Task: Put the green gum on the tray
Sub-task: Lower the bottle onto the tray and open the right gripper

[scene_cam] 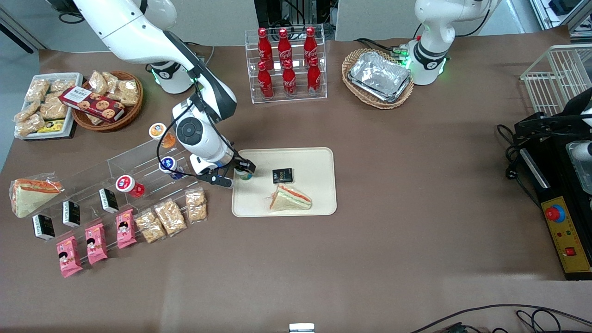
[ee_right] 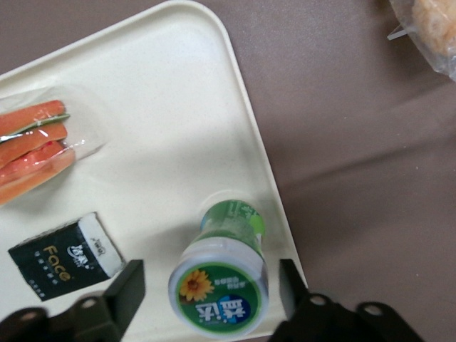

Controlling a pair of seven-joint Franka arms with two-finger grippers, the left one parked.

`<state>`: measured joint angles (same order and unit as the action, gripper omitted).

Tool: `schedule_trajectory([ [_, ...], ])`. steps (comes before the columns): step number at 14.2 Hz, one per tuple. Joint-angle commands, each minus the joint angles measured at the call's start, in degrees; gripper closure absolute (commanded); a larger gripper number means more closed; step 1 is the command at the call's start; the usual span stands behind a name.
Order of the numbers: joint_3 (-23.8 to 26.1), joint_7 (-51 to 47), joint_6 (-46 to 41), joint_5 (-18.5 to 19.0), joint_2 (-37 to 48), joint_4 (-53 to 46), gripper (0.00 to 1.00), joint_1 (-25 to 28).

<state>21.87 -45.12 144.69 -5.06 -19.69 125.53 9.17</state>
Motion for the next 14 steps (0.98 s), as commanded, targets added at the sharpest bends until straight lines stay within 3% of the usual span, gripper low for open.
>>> schedule_trajectory([
  [1, 0.0, -1.3, 1.1, 1.5, -0.2, -0.1, 0.0, -0.7],
  [5, -0.2, 2.3, -0.5, 2.7, 3.8, -0.3, 0.0, -4.1],
  [14, -0.2, 18.1, -21.0, 2.1, 13.1, -6.3, 0.0, -15.5],
])
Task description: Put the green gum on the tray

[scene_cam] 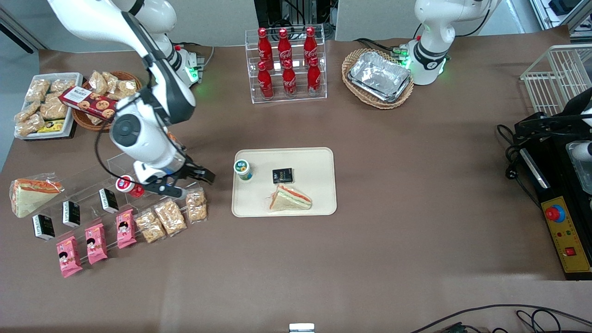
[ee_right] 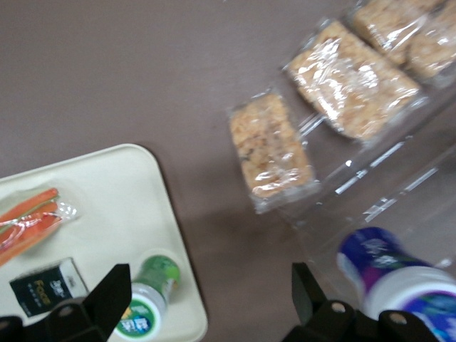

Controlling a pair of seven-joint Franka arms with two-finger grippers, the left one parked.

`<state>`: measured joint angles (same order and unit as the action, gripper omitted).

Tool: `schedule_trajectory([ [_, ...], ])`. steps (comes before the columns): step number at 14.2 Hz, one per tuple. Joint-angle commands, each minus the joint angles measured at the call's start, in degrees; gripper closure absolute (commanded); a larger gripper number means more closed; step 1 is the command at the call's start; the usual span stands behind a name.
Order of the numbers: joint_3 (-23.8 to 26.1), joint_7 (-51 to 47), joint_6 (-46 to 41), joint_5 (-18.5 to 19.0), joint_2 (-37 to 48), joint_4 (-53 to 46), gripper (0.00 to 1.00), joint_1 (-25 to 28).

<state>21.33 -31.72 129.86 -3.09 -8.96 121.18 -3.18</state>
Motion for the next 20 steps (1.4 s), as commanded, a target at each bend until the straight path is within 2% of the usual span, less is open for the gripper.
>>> schedule_trajectory([
  [1, 0.4, 7.2, -8.0, -0.1, 3.6, -2.4, 0.0, -4.5],
  [4, -1.5, 14.6, -14.6, -1.0, 7.6, -3.5, 0.0, -7.9],
  [7, -8.4, 24.0, -22.5, -4.0, 9.6, -7.4, 0.0, -7.8],
  [10, -13.1, 29.2, -30.8, -4.5, 10.4, -12.7, 0.0, -7.7],
  [13, -15.6, 30.0, -38.5, -3.9, 10.5, -19.2, 0.0, -7.7],
  [17, -18.7, 31.3, -41.7, -3.8, 10.5, -24.9, 0.0, -7.7],
  [20, -19.0, 31.0, -46.4, -3.6, 10.2, -30.9, 0.0, -7.9],
])
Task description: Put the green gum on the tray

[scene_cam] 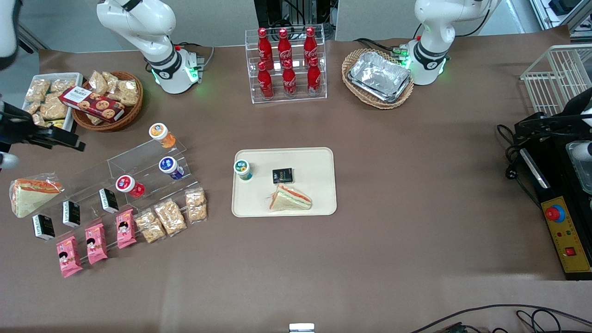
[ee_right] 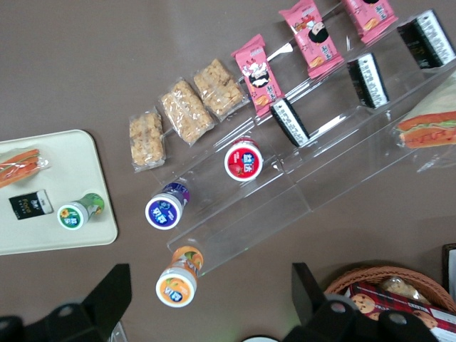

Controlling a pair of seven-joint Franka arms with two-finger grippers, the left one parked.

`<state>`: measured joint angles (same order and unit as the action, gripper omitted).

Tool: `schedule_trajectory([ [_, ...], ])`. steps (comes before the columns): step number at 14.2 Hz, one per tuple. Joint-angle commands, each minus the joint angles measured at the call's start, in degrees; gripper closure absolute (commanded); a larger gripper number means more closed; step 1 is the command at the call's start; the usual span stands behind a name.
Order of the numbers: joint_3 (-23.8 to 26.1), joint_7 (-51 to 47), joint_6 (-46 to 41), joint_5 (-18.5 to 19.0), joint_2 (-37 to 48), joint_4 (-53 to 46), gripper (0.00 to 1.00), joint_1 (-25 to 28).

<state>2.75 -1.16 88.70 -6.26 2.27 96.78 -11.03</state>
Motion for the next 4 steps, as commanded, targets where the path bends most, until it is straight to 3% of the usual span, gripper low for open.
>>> schedule_trajectory([
  [1, -0.6, 0.5, -5.4, 0.1, -1.3, -6.9, 0.0, 0.0],
  [4, -0.5, 0.5, -5.0, 0.4, -2.4, -7.0, 0.0, 0.0],
])
